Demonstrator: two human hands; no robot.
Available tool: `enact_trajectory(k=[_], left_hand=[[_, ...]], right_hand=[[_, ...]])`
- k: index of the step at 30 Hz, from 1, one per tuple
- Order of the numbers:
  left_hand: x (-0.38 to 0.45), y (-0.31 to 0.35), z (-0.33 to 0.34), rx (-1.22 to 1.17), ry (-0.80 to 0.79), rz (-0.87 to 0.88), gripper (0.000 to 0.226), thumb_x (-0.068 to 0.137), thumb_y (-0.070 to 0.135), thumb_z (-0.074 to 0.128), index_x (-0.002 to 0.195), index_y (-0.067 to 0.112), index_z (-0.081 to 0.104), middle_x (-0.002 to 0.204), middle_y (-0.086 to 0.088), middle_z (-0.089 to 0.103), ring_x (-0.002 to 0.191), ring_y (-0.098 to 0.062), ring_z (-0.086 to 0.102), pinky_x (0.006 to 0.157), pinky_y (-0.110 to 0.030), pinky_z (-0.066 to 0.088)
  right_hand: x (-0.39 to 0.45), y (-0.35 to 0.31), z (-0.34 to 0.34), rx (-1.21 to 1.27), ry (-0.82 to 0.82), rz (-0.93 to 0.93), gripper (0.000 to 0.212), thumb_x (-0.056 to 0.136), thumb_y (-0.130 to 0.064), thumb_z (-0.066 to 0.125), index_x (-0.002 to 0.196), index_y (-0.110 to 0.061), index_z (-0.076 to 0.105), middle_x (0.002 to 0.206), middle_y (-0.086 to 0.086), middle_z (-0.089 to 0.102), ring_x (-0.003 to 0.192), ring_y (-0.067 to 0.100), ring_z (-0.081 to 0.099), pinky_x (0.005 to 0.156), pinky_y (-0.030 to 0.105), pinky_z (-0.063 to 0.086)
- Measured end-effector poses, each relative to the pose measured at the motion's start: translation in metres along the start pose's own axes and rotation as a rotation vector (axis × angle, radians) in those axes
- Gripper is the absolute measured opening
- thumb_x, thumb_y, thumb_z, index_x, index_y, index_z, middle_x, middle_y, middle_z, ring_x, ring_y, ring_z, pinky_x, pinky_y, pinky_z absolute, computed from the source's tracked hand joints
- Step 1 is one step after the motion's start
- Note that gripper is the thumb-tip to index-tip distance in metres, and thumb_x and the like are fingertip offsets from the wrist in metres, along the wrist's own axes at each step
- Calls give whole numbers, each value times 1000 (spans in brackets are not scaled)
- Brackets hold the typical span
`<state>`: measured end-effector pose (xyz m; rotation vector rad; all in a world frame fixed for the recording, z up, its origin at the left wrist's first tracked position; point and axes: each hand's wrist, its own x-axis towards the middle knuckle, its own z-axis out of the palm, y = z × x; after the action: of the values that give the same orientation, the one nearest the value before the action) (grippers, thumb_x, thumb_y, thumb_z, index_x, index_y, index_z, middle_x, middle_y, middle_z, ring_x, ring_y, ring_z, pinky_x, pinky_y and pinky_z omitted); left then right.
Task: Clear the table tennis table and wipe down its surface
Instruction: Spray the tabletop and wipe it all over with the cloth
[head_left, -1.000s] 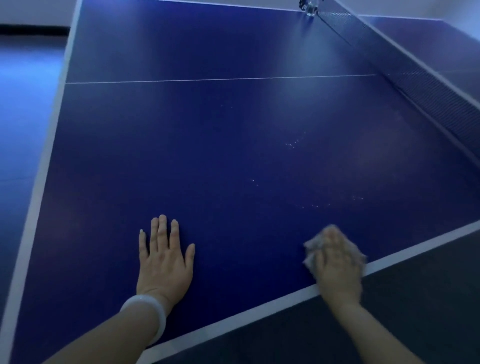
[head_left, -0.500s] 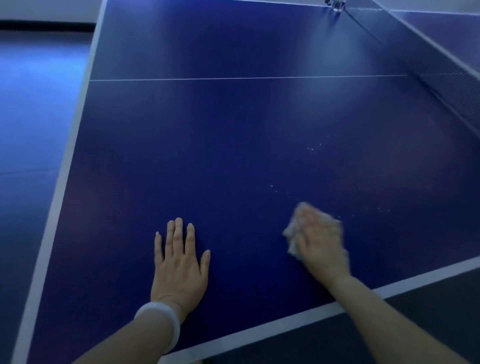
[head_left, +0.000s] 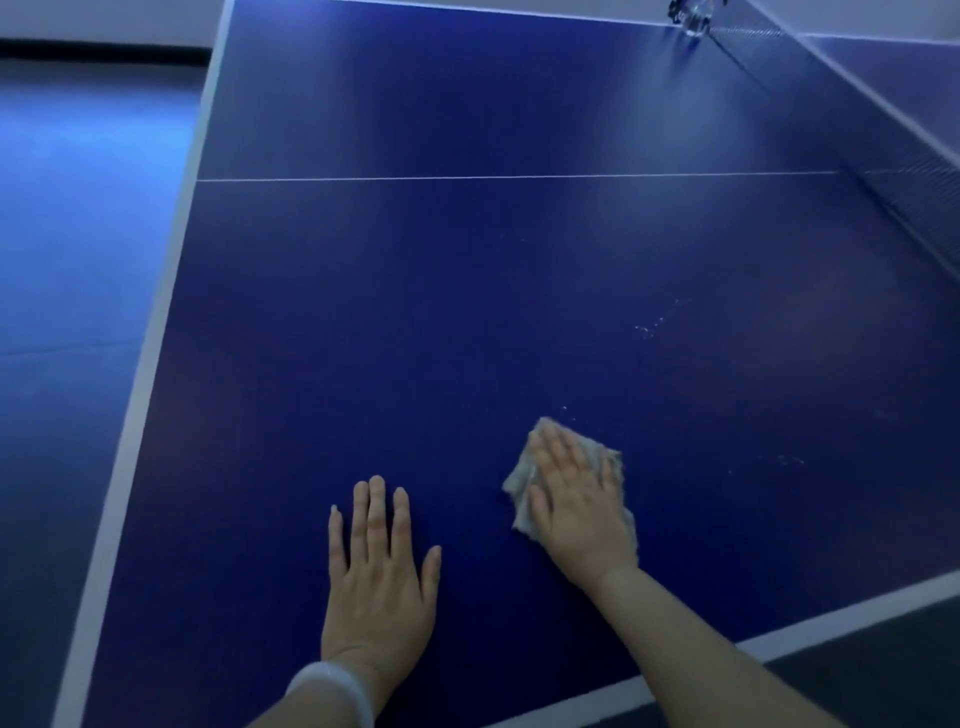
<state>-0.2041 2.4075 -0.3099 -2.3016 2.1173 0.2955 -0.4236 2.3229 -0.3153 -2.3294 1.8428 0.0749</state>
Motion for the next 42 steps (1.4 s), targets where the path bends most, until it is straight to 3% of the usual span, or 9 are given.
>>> enact_trajectory(k=[3,8,14,20,25,29,32,34,42], left_hand=[[-1,-2,-3,-35,-4,7,81,98,54,-1,144,0,39,154,-22,31,145,-34,26,115,-56,19],[25,14,-14,-136,2,113,63,95,41,25,134,2,54,141,-21,49,133,-36,45,109,-55,38],[102,57,-14,-80,-4,15,68,101,46,15,155,6,3,161,-22,-3,150,-33,-7,122,-49,-2],[110,72,2,-50,42,-59,71,96,42,12,150,-3,20,158,-27,13,149,-38,7,120,-56,10],[111,75,1,-40,32,-64,70,97,44,17,148,-3,29,157,-26,20,148,-37,14,118,-57,19],[111,76,1,-26,44,-88,70,97,48,17,149,1,29,157,-22,22,149,-34,14,118,-54,17],[111,75,2,-34,54,-92,71,98,49,16,149,2,29,157,-22,23,149,-33,16,118,-54,18],[112,75,2,-40,52,-98,71,98,49,17,149,2,29,158,-21,23,149,-32,15,118,-54,17],[113,74,1,-16,46,-104,70,96,48,23,149,3,32,158,-20,24,149,-32,17,117,-53,18]], right_hand=[[-7,22,-1,5,2,222,60,100,-43,7,155,-27,-10,160,-15,-23,143,0,-28,121,40,-14],[-9,21,0,4,3,239,64,94,-46,-4,155,-26,-10,159,-14,-25,143,1,-29,121,39,-14],[-10,21,1,8,29,234,61,99,-43,7,156,-24,0,163,-10,-13,148,4,-16,121,42,-7],[3,29,-2,-78,31,-39,56,100,-34,26,154,-16,28,164,0,13,151,14,11,115,50,18],[58,50,-16,-82,29,-254,55,100,-37,29,153,-20,28,162,-5,17,151,11,9,117,49,11],[108,116,-25,54,-26,120,57,101,-40,15,155,-31,0,162,-17,-8,150,4,-5,122,46,-5],[108,146,-27,132,16,538,60,100,-45,4,157,-27,1,162,-13,-14,149,6,-14,123,49,-2],[101,127,-23,115,47,591,64,98,-46,-3,157,-24,0,161,-11,-17,147,7,-19,122,49,-6],[152,9,-20,-21,-29,-366,57,102,-39,5,154,-23,-8,161,-7,-21,146,9,-28,121,48,-11]])
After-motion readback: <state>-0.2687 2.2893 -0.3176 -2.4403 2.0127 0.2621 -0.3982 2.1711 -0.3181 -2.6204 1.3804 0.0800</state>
